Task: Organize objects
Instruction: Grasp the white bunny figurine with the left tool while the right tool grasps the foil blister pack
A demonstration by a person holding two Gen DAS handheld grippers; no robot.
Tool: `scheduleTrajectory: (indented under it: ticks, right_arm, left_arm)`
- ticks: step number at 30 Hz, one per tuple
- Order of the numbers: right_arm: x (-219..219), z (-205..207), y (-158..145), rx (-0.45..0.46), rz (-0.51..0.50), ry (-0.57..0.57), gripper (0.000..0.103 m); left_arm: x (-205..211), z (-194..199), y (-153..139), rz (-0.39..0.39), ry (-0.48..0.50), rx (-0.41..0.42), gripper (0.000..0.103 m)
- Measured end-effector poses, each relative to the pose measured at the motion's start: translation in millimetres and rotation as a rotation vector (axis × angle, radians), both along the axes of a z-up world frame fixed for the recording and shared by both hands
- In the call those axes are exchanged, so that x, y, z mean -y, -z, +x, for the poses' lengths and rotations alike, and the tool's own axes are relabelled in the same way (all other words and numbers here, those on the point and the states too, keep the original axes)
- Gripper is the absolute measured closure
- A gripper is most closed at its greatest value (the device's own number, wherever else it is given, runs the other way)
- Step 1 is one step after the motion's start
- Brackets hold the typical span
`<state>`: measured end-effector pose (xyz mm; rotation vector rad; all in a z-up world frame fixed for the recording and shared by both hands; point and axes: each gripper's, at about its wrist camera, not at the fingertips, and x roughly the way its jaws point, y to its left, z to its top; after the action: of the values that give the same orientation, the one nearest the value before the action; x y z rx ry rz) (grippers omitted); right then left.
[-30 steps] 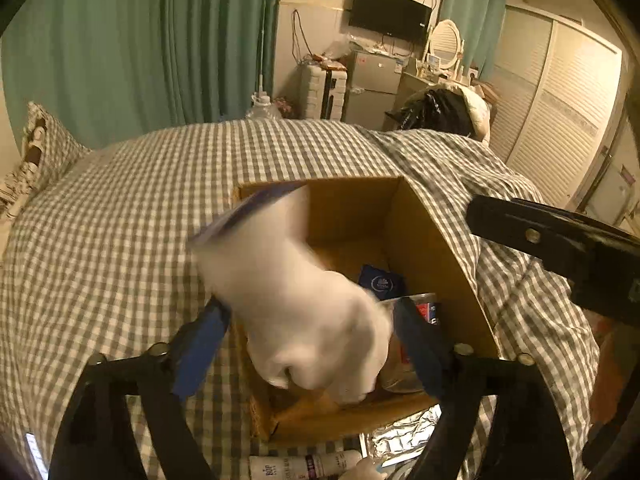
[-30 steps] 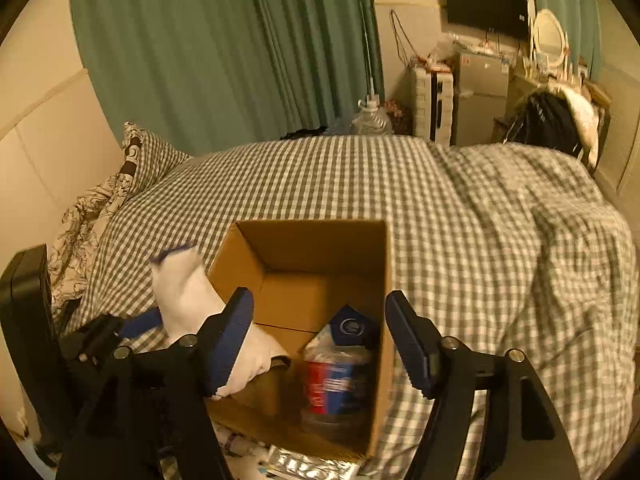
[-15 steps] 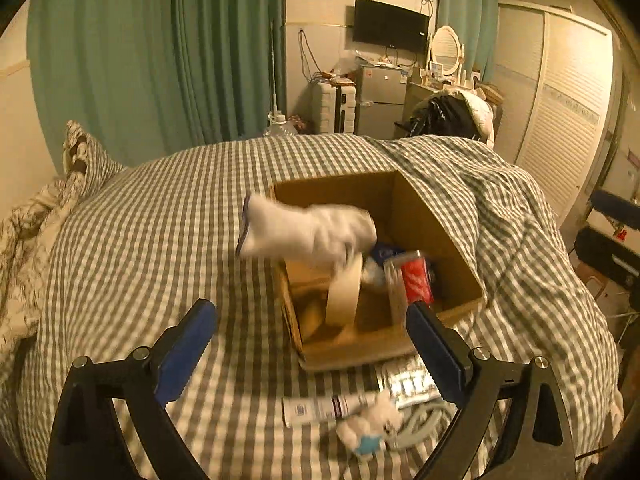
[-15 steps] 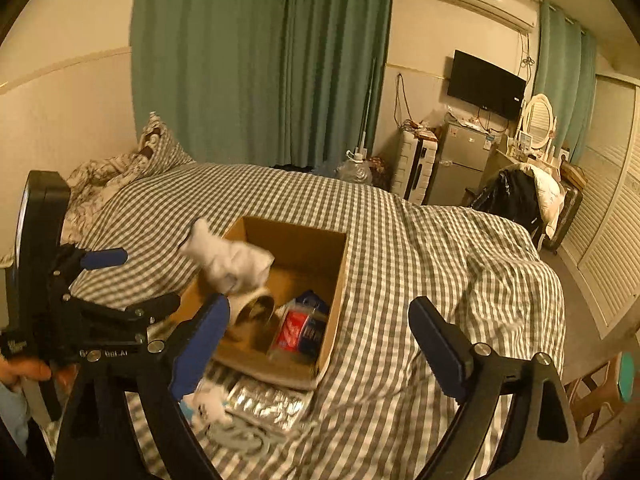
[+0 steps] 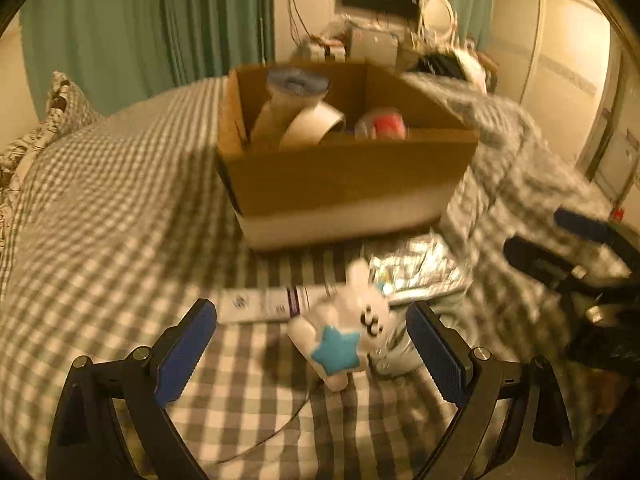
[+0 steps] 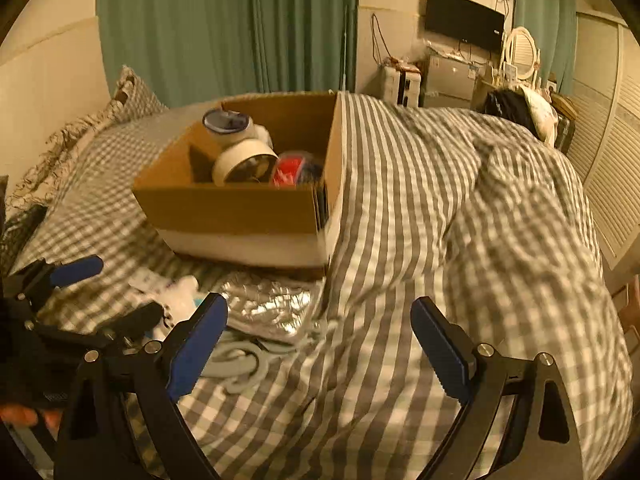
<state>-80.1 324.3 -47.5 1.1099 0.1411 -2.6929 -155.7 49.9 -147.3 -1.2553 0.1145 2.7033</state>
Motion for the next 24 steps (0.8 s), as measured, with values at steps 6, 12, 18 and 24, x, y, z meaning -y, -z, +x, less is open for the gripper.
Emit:
scheduleTrajectory:
  ticks: [6,12,18,24]
  right_arm:
    - [-1,-4,13,0.018,-0.002,-0.004,0.010]
    - [4,-5,19,0.039,0.033,-0.005,0.010]
    - [17,-2,26,0.038,0.100,-0.038,0.010]
    - [48,-10,39,0.068,0.190,-0.139,0.010]
  left_arm:
    - [-2,-12,27,0.045,0.031,0.088,0.041]
    - [1,-6,22,0.074,0.027,0.058,0.041]
    - [29,-3,0,0.094,-0.083,0.028,0.041]
    - [51,-5,-10,0.055,-0.150,-0.011,0.041]
